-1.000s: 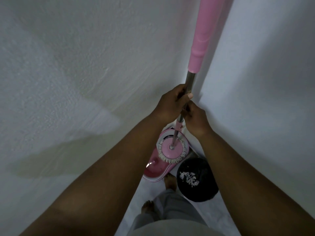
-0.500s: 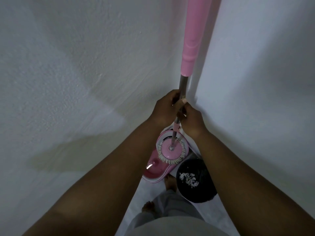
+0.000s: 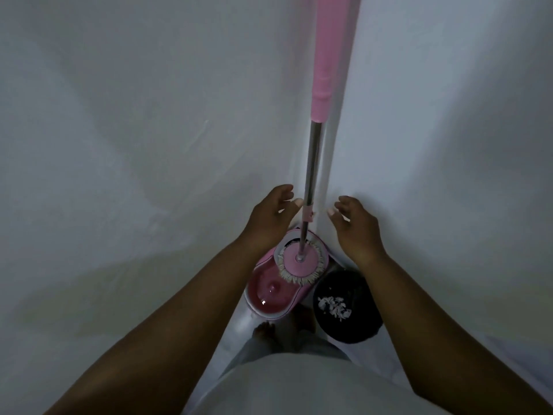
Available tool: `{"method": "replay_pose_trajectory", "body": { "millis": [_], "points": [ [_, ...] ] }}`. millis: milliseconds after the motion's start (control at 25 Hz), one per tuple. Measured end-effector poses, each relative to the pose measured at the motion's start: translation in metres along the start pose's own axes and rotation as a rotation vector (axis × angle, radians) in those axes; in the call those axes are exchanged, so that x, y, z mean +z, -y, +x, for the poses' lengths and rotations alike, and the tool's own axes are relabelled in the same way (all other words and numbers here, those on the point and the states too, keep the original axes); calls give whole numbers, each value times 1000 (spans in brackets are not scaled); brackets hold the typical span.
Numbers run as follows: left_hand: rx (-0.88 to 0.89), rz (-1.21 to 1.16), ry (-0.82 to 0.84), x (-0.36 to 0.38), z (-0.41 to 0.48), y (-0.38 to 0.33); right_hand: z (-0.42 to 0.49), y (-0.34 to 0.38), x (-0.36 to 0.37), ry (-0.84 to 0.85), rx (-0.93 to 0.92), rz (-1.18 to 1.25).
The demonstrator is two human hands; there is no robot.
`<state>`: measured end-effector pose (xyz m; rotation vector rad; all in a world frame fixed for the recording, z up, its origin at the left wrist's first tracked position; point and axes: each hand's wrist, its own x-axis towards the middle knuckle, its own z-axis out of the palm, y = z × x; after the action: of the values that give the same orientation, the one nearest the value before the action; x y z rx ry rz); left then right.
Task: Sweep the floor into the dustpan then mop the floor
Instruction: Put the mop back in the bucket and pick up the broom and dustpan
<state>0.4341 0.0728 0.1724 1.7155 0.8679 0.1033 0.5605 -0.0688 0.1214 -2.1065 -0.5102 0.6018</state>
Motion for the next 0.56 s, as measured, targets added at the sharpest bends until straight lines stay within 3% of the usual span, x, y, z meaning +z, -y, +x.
{"method": "replay_pose_trajectory", "body": {
  "millis": [280, 560],
  "points": [
    [162, 81, 275, -19, -81, 37, -136, -3, -10, -75, 46, 18],
    [93, 140, 546, -16, -147, 107, -281, -33, 22, -217, 262, 212]
  ]
}}
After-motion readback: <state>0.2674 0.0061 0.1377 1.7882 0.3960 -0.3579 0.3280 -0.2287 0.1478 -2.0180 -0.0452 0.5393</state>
